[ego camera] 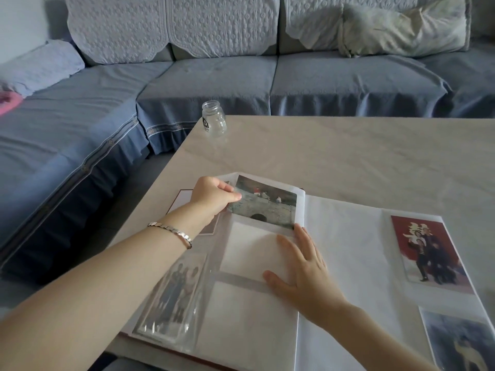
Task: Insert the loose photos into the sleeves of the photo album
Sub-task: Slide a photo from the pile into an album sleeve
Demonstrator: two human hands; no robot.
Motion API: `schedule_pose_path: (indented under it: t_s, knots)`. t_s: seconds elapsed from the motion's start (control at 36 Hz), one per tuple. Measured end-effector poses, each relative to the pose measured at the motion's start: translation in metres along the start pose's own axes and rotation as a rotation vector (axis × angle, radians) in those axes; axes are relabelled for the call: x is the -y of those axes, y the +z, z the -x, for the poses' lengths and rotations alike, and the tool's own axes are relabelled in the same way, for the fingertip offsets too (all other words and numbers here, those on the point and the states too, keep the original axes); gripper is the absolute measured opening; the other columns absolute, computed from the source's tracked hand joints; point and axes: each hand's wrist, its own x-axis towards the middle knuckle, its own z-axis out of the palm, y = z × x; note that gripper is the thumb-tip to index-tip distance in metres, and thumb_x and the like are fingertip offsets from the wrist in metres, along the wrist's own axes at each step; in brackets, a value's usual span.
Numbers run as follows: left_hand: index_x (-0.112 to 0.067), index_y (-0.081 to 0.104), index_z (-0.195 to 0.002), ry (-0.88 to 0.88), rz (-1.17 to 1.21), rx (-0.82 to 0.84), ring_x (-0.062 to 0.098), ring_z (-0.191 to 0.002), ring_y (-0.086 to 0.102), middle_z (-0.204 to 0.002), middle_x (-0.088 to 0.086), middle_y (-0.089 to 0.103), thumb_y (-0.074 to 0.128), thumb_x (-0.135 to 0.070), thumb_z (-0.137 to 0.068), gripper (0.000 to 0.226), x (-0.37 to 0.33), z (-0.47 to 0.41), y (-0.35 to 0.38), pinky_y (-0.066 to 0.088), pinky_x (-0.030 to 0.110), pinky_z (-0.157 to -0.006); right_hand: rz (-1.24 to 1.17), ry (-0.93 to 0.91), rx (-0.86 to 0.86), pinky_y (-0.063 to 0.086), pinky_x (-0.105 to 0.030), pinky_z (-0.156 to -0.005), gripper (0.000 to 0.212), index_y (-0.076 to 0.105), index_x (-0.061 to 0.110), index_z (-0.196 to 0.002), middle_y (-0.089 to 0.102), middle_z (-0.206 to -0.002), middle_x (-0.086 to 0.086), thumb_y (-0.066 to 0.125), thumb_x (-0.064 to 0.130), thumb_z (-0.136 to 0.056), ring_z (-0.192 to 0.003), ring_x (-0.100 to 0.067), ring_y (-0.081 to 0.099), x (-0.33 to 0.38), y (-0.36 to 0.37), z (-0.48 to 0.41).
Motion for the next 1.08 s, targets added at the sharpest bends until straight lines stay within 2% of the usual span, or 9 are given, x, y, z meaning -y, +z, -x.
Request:
schedule_pose_path:
  t_s: [0.11,0.28,0.39,0.44,0.53,0.61,0.78,0.97,1.08]
  knots:
    - [-0.011,0.059,-0.072,-0.047,0.051,-0.006,0.012,-0.057,0.050,-0.070,0.002,0.059,0.079,-0.008,-0.073,0.020,-0.007,0.001,-0.003,0.042,0.021,-0.052,-0.074,0.045,0.030,0.010,-0.020,-0.112,0.074,0.020,0.029,-0.144,-0.006,-0.154,0.012,0.058,0.052,-0.084,-0.143,-0.009,0.004,-0.006,-0.007,0.003]
    - [-0.008,0.060,-0.092,-0.032,-0.011,-0.033,0.014,-0.064,0.058,-0.078,0.000,0.060,0.078,-0.010,-0.075,0.025,-0.013,0.003,-0.004,0.054,0.032,-0.070,-0.129,0.080,0.023,0.012,-0.020,-0.114,0.090,0.012,0.025,-0.148,-0.002,-0.155,0.013,0.063,0.053,-0.080,-0.142,-0.008,0.010,-0.014,-0.006,0.004]
    - [-0.008,0.058,-0.098,0.022,-0.054,-0.027,0.008,-0.056,0.058,-0.089,0.008,0.064,0.071,-0.003,-0.080,0.023,-0.018,0.007,-0.002,0.045,0.016,-0.048,-0.156,0.089,0.022,0.013,-0.019,-0.112,0.090,0.012,0.025,-0.148,-0.002,-0.154,0.015,0.065,0.051,-0.080,-0.142,-0.009,0.012,-0.013,-0.006,0.003]
    - [-0.007,0.059,-0.102,0.054,-0.078,-0.026,0.007,-0.056,0.058,-0.093,0.010,0.064,0.068,-0.002,-0.083,0.022,-0.019,0.008,0.000,0.043,0.015,-0.047,-0.160,0.091,0.017,0.013,-0.018,-0.111,0.089,0.013,0.026,-0.148,-0.001,-0.154,0.014,0.066,0.050,-0.080,-0.141,-0.009,0.013,-0.013,-0.006,0.003]
    - [-0.003,0.059,-0.111,0.051,-0.070,-0.009,0.010,-0.060,0.057,-0.077,0.003,0.060,0.065,-0.003,-0.085,0.027,-0.021,0.010,0.002,0.048,0.020,-0.054,-0.171,0.086,0.004,0.015,-0.019,-0.112,0.089,0.016,0.025,-0.147,0.001,-0.155,0.013,0.068,0.049,-0.078,-0.141,-0.010,0.015,-0.014,-0.006,0.003]
    - [-0.004,0.063,-0.101,-0.024,-0.027,-0.009,0.020,-0.071,0.058,-0.073,0.004,0.062,0.072,-0.008,-0.080,0.024,-0.021,0.011,0.001,0.053,0.032,-0.071,-0.172,0.082,-0.005,0.017,-0.021,-0.113,0.090,0.017,0.025,-0.147,0.002,-0.155,0.012,0.069,0.049,-0.077,-0.141,-0.011,0.016,-0.015,-0.005,0.002]
    - [-0.008,0.063,-0.081,-0.130,0.021,0.031,0.015,-0.061,0.050,-0.071,0.005,0.064,0.082,-0.011,-0.070,0.022,-0.020,0.012,-0.002,0.039,0.021,-0.053,-0.179,0.081,-0.006,0.017,-0.022,-0.112,0.089,0.018,0.028,-0.146,0.003,-0.154,0.013,0.070,0.048,-0.077,-0.140,-0.013,0.018,-0.015,-0.004,0.001]
    - [-0.009,0.065,-0.070,0.050,-0.088,-0.017,0.015,-0.057,0.050,-0.063,0.002,0.060,0.081,-0.011,-0.070,0.017,-0.016,0.015,0.001,0.042,0.025,-0.055,-0.175,0.085,0.003,0.018,-0.024,-0.113,0.090,0.017,0.027,-0.146,0.001,-0.154,0.014,0.069,0.049,-0.077,-0.141,-0.013,0.018,-0.016,-0.005,0.001]
    - [-0.012,0.063,-0.067,0.144,-0.152,-0.089,0.009,-0.059,0.053,-0.063,-0.004,0.059,0.081,-0.009,-0.069,0.019,-0.014,0.019,0.005,0.041,0.020,-0.059,-0.167,0.096,0.013,0.018,-0.022,-0.112,0.089,0.015,0.028,-0.147,-0.001,-0.154,0.016,0.067,0.050,-0.078,-0.140,-0.013,0.017,-0.015,-0.006,0.002]
